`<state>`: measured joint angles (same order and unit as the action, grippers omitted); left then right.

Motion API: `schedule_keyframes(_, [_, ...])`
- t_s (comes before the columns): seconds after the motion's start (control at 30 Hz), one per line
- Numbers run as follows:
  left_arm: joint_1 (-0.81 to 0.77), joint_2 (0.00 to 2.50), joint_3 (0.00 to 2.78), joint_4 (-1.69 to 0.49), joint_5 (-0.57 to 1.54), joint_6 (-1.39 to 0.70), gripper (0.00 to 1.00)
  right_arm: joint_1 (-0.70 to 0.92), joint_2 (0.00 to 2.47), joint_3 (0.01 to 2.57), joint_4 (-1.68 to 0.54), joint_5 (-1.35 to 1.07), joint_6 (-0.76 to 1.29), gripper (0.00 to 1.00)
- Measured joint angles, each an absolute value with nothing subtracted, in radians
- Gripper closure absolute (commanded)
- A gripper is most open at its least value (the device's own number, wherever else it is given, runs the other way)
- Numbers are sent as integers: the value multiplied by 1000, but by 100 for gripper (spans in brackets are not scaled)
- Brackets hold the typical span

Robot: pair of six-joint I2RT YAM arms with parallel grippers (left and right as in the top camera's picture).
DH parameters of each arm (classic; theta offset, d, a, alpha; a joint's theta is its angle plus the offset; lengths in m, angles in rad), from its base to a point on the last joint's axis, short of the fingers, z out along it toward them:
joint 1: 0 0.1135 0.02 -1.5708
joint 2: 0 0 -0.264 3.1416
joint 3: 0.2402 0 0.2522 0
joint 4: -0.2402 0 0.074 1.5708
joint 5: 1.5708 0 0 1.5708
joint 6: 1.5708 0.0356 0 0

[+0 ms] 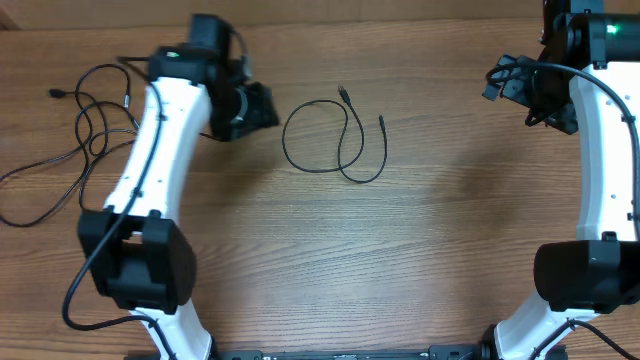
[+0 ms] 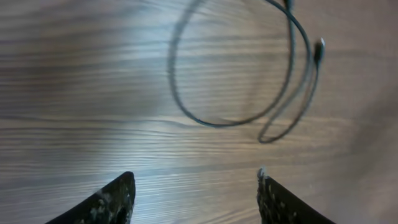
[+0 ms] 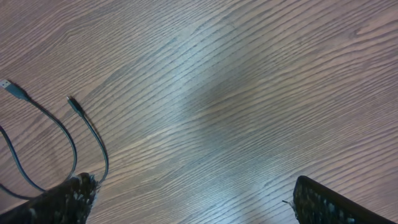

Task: Untangle cables

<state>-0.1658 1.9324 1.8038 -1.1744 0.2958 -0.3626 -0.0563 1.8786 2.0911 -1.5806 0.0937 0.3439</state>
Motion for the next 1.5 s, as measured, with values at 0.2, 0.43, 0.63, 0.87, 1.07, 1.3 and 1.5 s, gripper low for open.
schedule_keyframes(0.2, [-313,1942,1801,-1134,185,-448,29,-57,1879,2091,-1581,94,344,0])
schedule_keyframes(0.43, [-468,2064,1801,-1006,68,-496,22,-57,1879,2091,-1581,94,345,0])
schedule_keyframes(0.63, [-517,2170,1801,-908,46,-500,23,-57,1879,2091,-1581,94,344,0])
schedule_keyframes(0.87, [-515,2225,1800,-862,31,-509,89,-56,1879,2091,-1580,94,344,0])
schedule_keyframes(1.07, [-515,2226,1802,-834,29,-467,96,-57,1879,2091,-1581,94,344,0])
schedule_keyframes(1.3, [-498,2219,1976,-1014,-5,-399,96,-57,1879,2091,-1581,94,345,0])
schedule_keyframes(1.5, [-457,2089,2142,-1089,-139,-384,96,-57,1879,2091,-1580,94,344,0])
